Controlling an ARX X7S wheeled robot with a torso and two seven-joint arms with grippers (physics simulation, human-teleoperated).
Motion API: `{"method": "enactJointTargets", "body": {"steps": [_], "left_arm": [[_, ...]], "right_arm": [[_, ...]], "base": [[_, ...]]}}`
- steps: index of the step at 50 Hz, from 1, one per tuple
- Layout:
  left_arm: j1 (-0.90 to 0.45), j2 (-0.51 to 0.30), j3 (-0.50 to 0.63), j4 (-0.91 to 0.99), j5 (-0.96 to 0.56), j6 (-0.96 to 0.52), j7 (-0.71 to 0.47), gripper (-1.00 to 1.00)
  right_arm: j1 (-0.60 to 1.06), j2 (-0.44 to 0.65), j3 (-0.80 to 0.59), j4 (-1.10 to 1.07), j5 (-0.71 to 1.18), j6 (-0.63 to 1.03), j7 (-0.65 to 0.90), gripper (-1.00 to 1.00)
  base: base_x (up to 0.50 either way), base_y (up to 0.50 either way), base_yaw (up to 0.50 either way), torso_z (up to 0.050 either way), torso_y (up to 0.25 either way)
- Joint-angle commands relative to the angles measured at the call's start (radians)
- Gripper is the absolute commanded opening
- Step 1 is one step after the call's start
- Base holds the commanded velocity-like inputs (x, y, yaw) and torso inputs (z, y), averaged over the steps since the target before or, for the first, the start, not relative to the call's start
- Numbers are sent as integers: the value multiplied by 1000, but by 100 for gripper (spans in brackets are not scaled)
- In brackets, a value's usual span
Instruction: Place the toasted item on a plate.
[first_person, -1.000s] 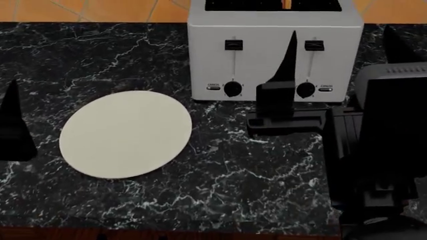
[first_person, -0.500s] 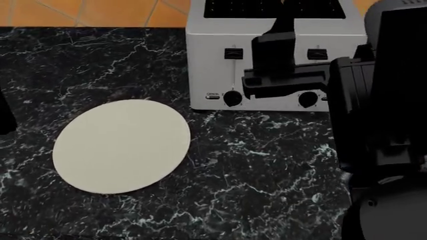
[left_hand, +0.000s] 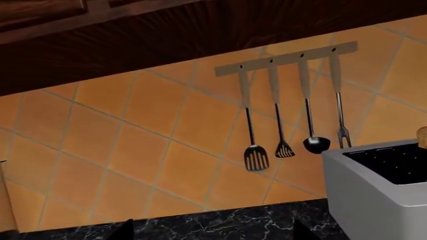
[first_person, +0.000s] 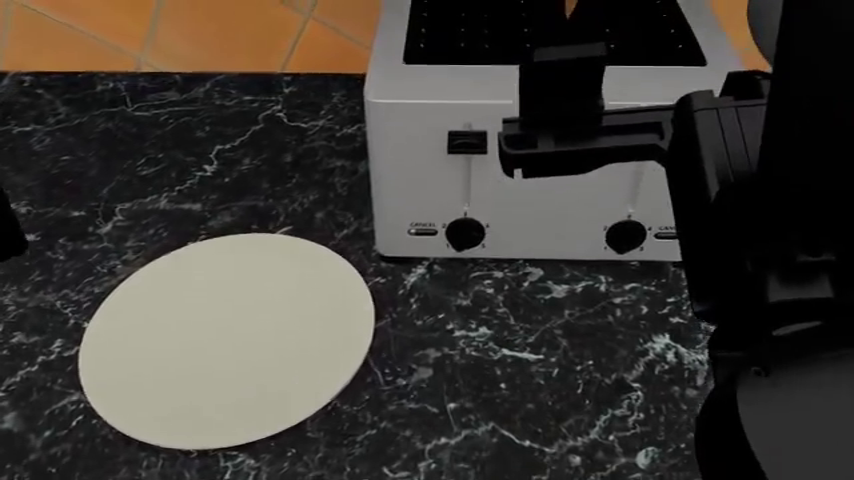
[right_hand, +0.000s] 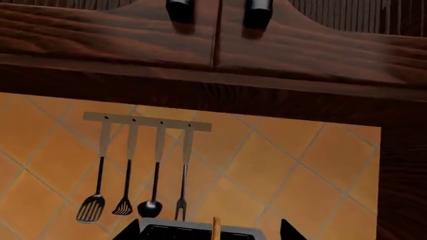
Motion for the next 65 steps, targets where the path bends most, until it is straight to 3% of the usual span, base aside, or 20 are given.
{"method": "enactJointTargets", "body": {"steps": [1,65], "left_arm": [[7,-7,-7,12,-9,-9,-5,100],[6,2,-51,30,-67,-39,-33,100]], "right_arm": [[3,-7,0,8,4,-12,7,100],[4,9,0,-14,54,-5,31,100]], "base": [[219,0,0,0,0],[225,0,0,0,0]]}}
